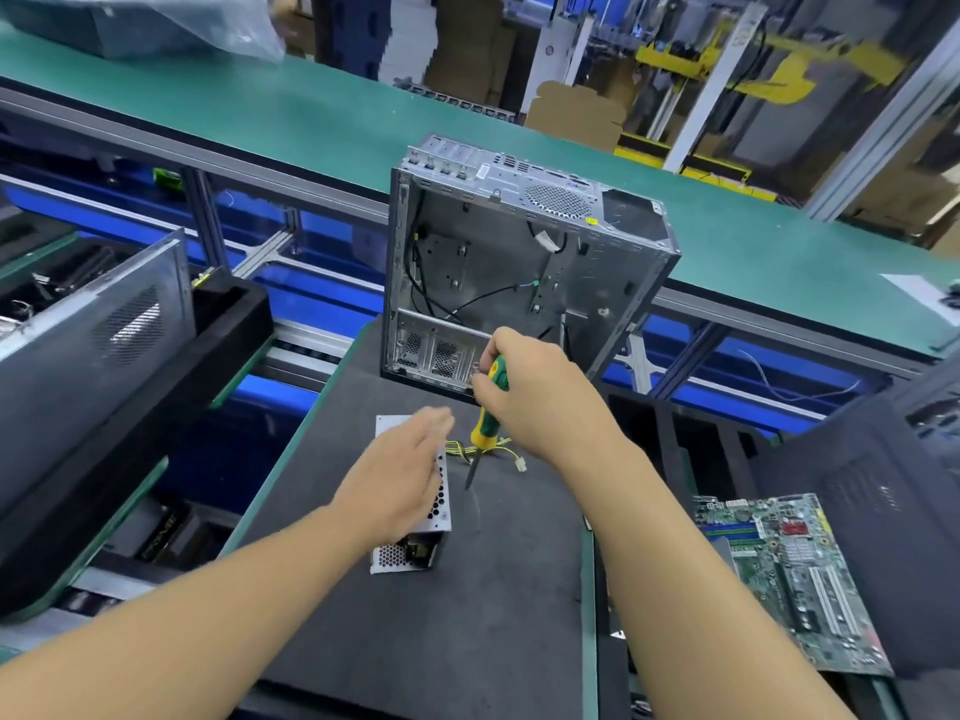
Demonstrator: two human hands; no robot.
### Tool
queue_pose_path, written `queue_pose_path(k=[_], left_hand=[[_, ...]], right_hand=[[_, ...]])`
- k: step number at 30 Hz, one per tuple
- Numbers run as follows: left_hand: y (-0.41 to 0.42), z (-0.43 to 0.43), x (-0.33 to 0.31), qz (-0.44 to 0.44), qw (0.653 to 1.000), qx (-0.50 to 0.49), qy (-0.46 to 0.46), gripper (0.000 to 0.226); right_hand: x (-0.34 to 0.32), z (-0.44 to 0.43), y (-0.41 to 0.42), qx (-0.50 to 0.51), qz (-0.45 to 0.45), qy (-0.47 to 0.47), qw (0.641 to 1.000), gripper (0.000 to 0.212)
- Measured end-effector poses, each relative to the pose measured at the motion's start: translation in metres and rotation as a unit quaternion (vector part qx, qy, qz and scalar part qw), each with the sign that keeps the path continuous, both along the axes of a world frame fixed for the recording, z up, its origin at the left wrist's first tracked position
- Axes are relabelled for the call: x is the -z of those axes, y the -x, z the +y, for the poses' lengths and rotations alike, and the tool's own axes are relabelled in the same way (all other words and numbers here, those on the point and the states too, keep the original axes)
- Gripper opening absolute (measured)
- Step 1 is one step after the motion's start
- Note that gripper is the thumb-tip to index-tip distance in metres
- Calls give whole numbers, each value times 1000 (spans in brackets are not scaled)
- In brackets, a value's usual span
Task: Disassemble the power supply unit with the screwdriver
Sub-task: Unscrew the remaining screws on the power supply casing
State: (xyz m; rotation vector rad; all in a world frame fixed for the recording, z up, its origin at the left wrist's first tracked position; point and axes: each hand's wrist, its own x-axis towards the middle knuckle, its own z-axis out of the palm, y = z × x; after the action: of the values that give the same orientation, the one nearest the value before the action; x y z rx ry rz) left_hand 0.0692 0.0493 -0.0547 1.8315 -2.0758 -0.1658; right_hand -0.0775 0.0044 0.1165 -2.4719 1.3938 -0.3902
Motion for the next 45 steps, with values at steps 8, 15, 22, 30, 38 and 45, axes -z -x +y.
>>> queue_pose_path(k=[8,15,22,30,38,45], left_hand=[[-9,-4,30,-120,986,109,-28,50],[-10,-4,32,-110,988,101,-29,57],[-9,-5,32,-98,990,100,-17,42],[-6,-8,29,-90,990,107,-11,36],[-3,-10,28,-89,991,102,-17,39],[-6,-19,25,-36,991,108,-67,24]], right_hand=[[25,12,12,-19,-57,-57,997,8],[32,13,6,-28,-52,-73,996,9],[29,14,6,-32,-48,-68,996,8],[25,14,9,-24,-33,-73,997,10],[26,19,12,-46,-14,-72,996,9],[17,24,15,-127,16,-91,988,7]])
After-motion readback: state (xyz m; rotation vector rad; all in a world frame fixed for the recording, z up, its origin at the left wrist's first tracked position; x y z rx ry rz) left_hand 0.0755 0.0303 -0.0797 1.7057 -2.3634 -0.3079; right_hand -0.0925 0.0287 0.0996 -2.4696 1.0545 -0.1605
